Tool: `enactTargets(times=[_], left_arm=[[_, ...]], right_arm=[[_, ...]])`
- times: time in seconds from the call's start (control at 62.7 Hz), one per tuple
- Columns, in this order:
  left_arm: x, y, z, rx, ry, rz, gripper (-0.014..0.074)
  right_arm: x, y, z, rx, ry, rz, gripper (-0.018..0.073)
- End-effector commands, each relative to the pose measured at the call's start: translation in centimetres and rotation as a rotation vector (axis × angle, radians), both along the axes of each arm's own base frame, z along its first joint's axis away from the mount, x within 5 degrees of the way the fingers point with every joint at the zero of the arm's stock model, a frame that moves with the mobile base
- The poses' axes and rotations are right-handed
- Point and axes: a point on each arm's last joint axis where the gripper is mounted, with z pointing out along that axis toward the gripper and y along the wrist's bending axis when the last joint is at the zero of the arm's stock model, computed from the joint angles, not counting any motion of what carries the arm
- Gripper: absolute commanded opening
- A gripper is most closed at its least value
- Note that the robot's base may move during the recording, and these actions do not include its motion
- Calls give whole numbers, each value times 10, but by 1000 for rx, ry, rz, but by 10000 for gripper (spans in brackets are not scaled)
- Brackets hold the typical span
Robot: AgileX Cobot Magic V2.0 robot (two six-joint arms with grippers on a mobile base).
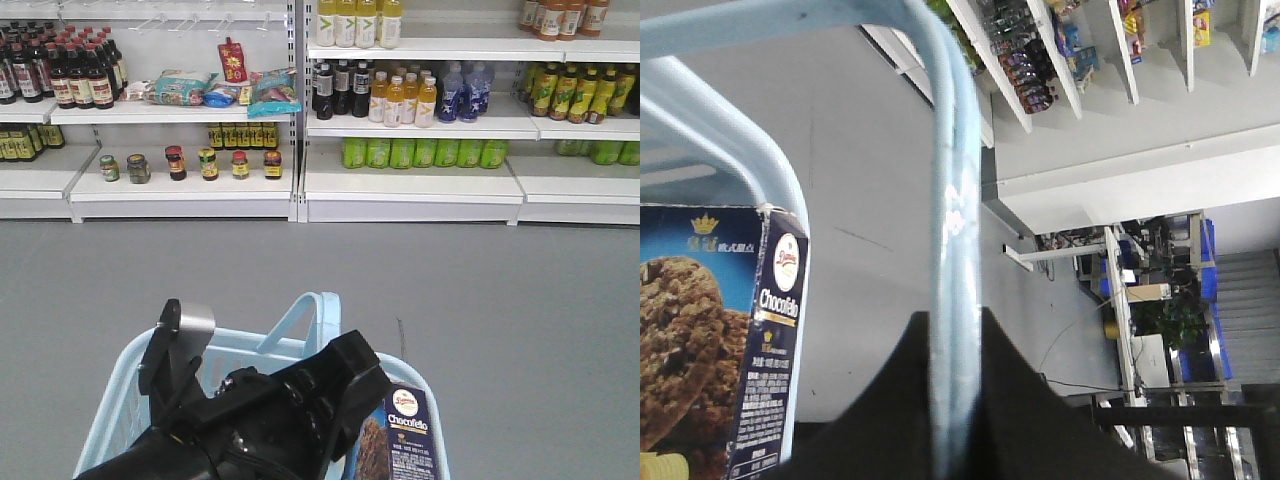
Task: Left arm holds basket, right arm returns cookies
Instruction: 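Turn the base along the drink shelves, keeping the basket held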
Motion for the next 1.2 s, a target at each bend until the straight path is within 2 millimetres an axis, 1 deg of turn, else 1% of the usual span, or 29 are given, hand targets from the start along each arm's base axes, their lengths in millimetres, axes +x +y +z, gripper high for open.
enactTargets(times=[0.0, 1.18], left_arm=[[0, 3, 20, -45, -69, 2, -6], [0, 3, 20, -42, -66, -1, -6]], right_arm=[[-1, -1, 6, -5, -85, -11, -9], [-1, -1, 6, -5, -85, -11, -9]])
